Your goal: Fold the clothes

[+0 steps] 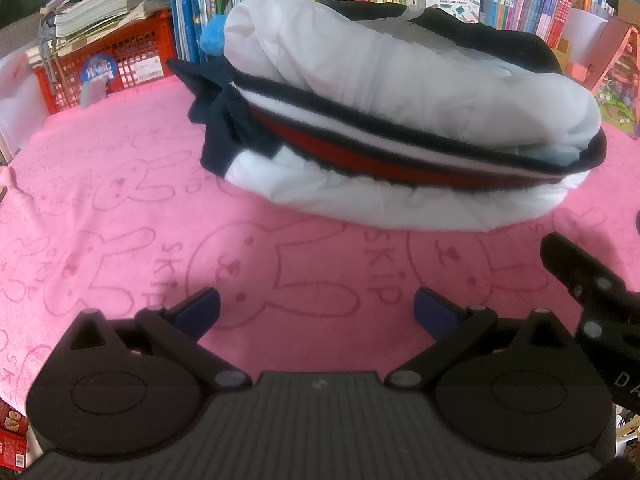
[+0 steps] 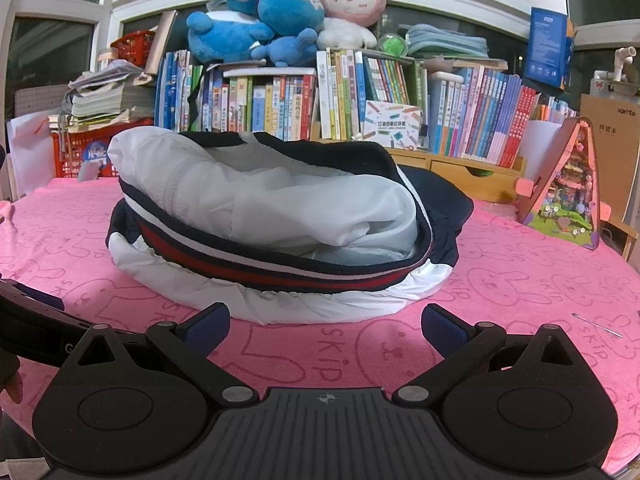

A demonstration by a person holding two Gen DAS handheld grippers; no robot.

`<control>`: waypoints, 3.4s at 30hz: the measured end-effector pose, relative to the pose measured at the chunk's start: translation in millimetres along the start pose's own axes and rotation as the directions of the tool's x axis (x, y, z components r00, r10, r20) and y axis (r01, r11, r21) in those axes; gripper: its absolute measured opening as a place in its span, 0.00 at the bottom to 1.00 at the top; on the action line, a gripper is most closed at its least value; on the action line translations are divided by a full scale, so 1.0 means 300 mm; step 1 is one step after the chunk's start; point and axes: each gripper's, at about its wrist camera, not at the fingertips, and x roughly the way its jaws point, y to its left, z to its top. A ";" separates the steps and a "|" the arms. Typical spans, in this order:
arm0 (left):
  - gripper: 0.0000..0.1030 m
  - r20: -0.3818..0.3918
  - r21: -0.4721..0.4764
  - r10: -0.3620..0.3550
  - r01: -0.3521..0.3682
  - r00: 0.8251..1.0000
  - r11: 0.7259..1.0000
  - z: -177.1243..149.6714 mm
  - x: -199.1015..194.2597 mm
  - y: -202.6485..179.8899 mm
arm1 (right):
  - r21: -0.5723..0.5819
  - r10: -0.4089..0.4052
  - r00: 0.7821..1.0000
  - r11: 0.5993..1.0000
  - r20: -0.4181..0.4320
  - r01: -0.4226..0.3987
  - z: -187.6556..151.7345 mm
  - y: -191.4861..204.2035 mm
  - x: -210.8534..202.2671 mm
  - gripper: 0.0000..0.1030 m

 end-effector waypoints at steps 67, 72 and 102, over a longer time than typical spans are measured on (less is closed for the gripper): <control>1.00 0.416 -0.187 0.137 -0.063 0.899 0.980 0.299 0.052 0.131 | -0.246 -0.386 0.820 0.822 0.422 0.514 0.067 -0.263 0.043 0.68; 1.00 0.479 -0.055 0.017 0.011 0.878 0.998 0.227 -0.038 0.110 | -0.111 -0.271 0.919 0.943 0.286 0.313 0.051 -0.317 -0.002 0.65; 0.90 0.446 0.081 -0.072 0.041 0.892 0.996 0.163 0.020 0.124 | 0.097 0.367 0.929 0.924 0.056 -0.371 0.148 0.052 0.190 0.19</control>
